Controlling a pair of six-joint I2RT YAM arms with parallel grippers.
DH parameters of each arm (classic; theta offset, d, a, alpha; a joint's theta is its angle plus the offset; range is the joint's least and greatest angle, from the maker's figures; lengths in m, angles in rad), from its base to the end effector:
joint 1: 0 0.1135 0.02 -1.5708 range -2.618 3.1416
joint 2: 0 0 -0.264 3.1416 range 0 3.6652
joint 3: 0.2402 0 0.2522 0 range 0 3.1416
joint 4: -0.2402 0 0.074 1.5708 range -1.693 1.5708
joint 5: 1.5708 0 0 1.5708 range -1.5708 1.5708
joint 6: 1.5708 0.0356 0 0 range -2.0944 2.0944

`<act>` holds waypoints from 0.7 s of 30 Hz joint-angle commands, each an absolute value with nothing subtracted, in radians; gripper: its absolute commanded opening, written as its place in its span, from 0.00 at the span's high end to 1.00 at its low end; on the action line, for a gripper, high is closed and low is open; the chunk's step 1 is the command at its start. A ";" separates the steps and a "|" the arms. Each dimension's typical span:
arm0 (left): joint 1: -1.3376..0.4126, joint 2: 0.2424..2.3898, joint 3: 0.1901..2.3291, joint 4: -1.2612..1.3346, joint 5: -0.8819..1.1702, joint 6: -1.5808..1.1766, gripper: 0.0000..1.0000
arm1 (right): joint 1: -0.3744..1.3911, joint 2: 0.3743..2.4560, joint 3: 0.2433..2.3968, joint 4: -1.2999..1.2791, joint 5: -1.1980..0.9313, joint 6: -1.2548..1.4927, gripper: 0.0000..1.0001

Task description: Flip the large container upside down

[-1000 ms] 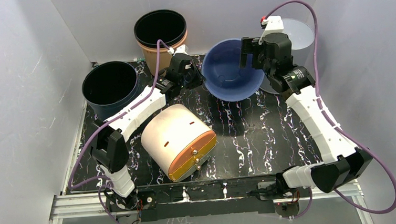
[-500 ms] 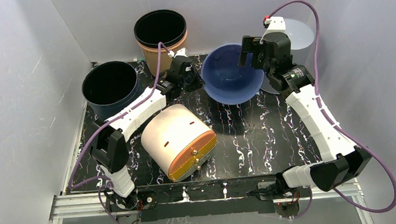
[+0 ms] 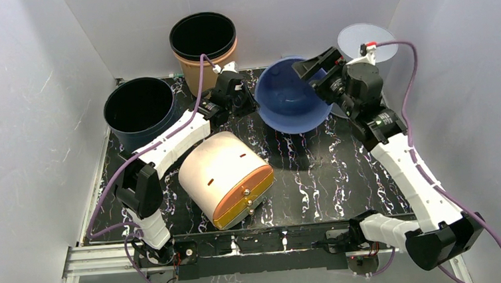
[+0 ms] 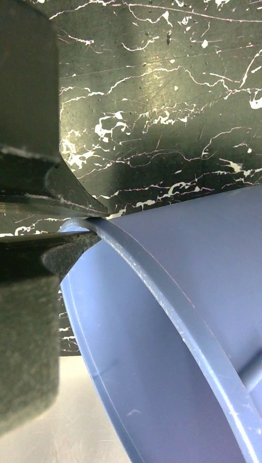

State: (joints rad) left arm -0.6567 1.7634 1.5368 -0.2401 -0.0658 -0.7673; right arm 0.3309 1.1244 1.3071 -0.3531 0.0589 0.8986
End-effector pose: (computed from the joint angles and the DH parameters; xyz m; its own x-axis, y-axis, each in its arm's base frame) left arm 0.3345 -0.2549 0.3268 -0.6471 -0.3758 -0.6634 0.1576 0.7853 -0.5987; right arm 0.2314 0.0773 0.4366 -0.3107 0.7192 -0.6215 -0.0423 0.6427 0.7649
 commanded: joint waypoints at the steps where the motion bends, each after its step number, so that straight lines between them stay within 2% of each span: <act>1: -0.658 1.700 1.534 -0.233 -0.043 -0.787 1.00 | 0.328 1.108 1.197 -0.189 0.013 1.151 0.03; 12: -0.663 1.687 1.518 -0.235 -0.031 -0.784 1.00 | 0.328 1.180 1.165 -0.091 0.108 1.340 0.02; 21: -0.671 1.690 1.513 -0.233 -0.023 -0.785 1.00 | 0.328 1.302 1.252 -0.097 0.194 1.429 0.02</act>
